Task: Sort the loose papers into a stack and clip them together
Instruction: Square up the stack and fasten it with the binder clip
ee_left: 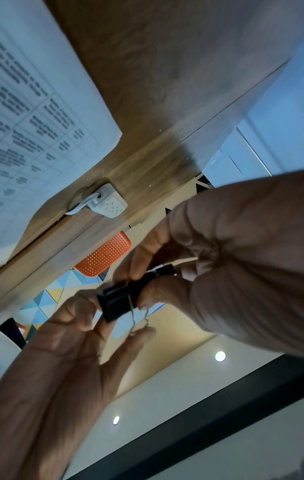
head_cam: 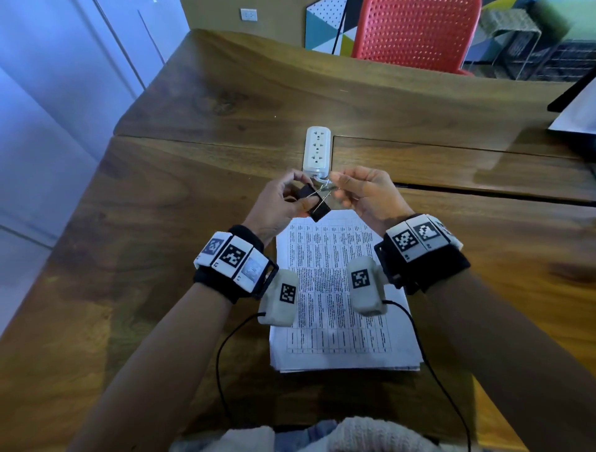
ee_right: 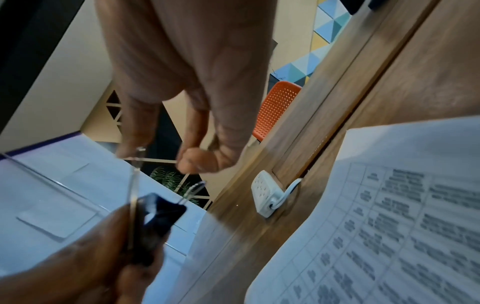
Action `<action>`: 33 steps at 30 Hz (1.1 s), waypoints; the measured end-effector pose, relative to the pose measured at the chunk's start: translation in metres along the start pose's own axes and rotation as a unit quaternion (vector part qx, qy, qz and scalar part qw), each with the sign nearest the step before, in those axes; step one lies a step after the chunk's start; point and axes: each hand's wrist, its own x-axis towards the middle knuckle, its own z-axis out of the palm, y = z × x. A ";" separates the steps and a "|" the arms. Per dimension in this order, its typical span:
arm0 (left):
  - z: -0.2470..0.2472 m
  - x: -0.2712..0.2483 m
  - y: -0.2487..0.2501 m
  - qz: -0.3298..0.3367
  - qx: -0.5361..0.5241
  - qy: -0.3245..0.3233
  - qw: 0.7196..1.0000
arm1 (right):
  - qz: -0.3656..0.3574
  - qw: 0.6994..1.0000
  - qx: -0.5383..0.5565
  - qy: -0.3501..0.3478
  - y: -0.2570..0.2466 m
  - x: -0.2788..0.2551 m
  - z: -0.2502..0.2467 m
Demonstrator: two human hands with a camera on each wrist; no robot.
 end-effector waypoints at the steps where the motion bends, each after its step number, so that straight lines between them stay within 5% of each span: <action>1: -0.001 0.000 -0.001 0.004 0.018 -0.004 1.000 | 0.019 0.999 -0.029 -0.024 -0.001 0.002 -0.002; 7: -0.012 0.007 -0.011 -0.024 0.074 -0.034 0.996 | 0.116 0.973 -0.173 -0.104 -0.011 0.018 -0.002; 12: -0.011 0.015 -0.021 -0.053 0.106 -0.013 0.993 | 0.145 0.969 -0.163 -0.112 -0.003 0.030 -0.002; 17: -0.004 0.014 -0.043 -0.169 0.186 0.029 0.968 | 0.132 0.951 -0.265 -0.084 0.025 0.036 -0.013; 26: 0.008 0.012 -0.073 -0.191 0.288 0.123 0.930 | 0.186 0.972 -0.142 0.024 0.090 0.052 -0.034; 33: 0.037 0.024 -0.075 -0.380 0.272 0.186 0.864 | 0.163 0.979 -0.118 0.023 0.099 0.053 -0.035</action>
